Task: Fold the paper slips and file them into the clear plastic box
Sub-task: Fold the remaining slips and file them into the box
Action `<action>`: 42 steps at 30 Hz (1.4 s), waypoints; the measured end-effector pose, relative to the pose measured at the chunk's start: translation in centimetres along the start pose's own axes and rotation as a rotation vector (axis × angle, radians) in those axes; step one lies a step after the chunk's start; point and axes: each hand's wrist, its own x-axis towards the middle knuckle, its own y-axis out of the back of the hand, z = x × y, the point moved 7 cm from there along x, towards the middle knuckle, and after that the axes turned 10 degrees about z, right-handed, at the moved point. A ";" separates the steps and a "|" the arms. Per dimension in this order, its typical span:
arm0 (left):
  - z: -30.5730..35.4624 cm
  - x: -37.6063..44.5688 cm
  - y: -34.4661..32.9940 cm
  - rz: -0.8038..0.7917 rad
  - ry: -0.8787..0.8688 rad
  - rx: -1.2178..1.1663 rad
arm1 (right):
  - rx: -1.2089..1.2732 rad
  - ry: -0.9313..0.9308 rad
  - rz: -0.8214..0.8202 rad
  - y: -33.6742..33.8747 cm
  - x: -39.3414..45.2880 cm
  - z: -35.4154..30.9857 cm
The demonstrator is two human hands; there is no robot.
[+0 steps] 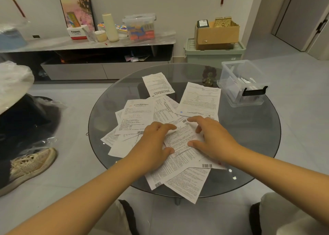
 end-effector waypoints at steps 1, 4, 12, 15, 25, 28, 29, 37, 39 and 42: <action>0.0 0.1 -0.1 -0.014 -0.025 0.016 | -0.021 0.005 0.003 0.1 0.1 0.0; 0.0 0.0 -0.3 -0.071 -0.084 0.066 | -0.063 0.054 0.022 0.5 0.2 -0.4; 0.2 -0.3 -0.2 -0.169 -0.109 -0.022 | -0.157 0.276 -0.095 0.1 -1.8 -2.3; 0.5 -0.3 0.0 -0.145 -0.115 -0.033 | -0.241 0.310 -0.143 0.3 -2.2 -2.5; 1.3 -0.2 0.5 -0.060 -0.209 -0.070 | -0.293 0.398 -0.065 0.8 -2.4 -3.3; 1.6 -0.1 0.4 -0.038 -0.232 -0.069 | -0.284 0.385 -0.051 0.6 -2.2 -3.0; 1.7 0.0 0.3 -0.036 -0.235 -0.065 | -0.269 0.363 -0.046 0.7 -2.1 -2.9; 1.9 1.5 -0.5 0.073 -0.127 -0.049 | -0.025 0.125 0.001 0.8 -1.2 -1.3; 1.7 1.7 -0.7 0.068 -0.049 -0.097 | 0.031 0.057 0.025 0.9 -1.0 -0.8; 1.2 2.1 -1.1 0.058 0.057 -0.134 | 0.077 -0.017 0.026 0.6 -0.7 -0.1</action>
